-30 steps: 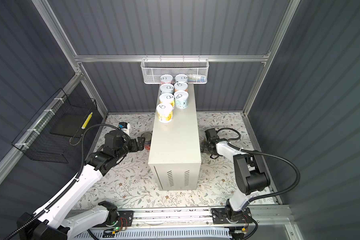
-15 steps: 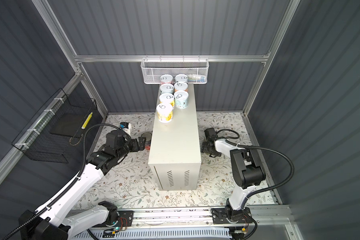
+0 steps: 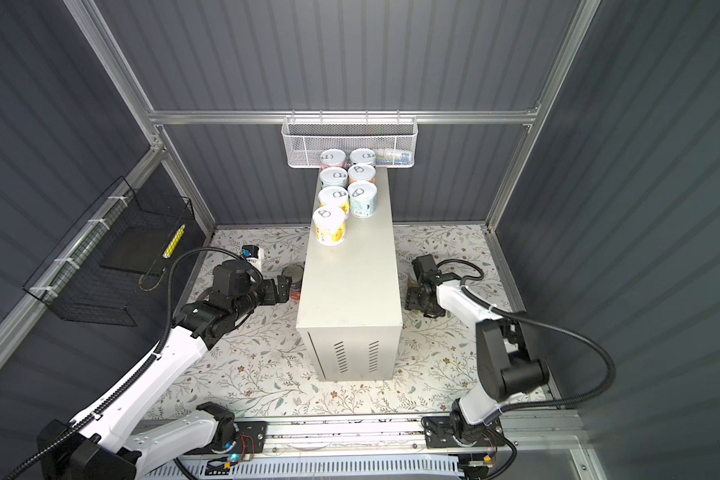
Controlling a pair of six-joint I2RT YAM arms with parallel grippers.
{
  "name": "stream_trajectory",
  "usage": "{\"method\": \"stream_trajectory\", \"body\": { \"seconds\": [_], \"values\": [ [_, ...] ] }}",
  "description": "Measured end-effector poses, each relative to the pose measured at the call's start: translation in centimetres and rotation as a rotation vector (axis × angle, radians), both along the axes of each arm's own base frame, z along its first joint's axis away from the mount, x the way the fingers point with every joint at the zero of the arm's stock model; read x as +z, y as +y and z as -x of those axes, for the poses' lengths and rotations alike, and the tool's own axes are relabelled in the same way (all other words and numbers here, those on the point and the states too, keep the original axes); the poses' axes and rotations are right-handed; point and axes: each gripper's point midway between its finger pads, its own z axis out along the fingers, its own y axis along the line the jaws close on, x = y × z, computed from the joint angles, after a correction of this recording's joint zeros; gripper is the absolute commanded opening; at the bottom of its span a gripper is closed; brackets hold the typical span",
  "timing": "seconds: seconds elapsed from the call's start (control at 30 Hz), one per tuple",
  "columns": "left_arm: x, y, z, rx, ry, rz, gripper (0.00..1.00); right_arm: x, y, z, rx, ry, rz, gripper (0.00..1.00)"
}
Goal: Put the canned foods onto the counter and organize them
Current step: 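Grasp the green-labelled white-lidded floor can with the right gripper, then lift the green can with the right gripper up over the cabinet top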
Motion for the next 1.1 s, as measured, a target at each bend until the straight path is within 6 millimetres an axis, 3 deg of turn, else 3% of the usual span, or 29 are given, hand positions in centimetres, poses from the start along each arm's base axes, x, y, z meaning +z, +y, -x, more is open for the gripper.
{"method": "stream_trajectory", "body": {
  "seconds": [0.27,0.4,0.53,0.77,0.9,1.0,1.1],
  "values": [
    [0.9,-0.3,-0.2,-0.017,-0.015,0.003,0.99,16.3,-0.3,1.9,0.165,-0.312,0.014,0.00],
    [0.8,-0.4,-0.1,-0.028,-0.009,-0.006,1.00,22.0,0.2,2.8,0.250,-0.357,0.003,0.00],
    [0.7,-0.4,-0.1,-0.035,-0.009,-0.019,1.00,27.3,2.1,2.2,0.346,-0.401,-0.028,0.00],
    [0.7,-0.4,-0.1,-0.042,-0.010,-0.029,0.99,31.6,5.5,1.3,0.473,-0.406,-0.043,0.00],
    [0.5,-0.7,-0.2,-0.057,-0.001,-0.027,0.99,33.6,8.5,0.5,0.553,-0.434,-0.039,0.00],
    [0.2,-1.1,-0.5,-0.066,0.013,-0.026,0.99,34.1,10.8,0.0,0.604,-0.444,-0.034,0.00],
    [0.1,-1.3,-0.6,-0.077,0.022,-0.023,0.99,33.0,12.6,-0.6,0.641,-0.416,-0.024,0.00]
  ]
}}
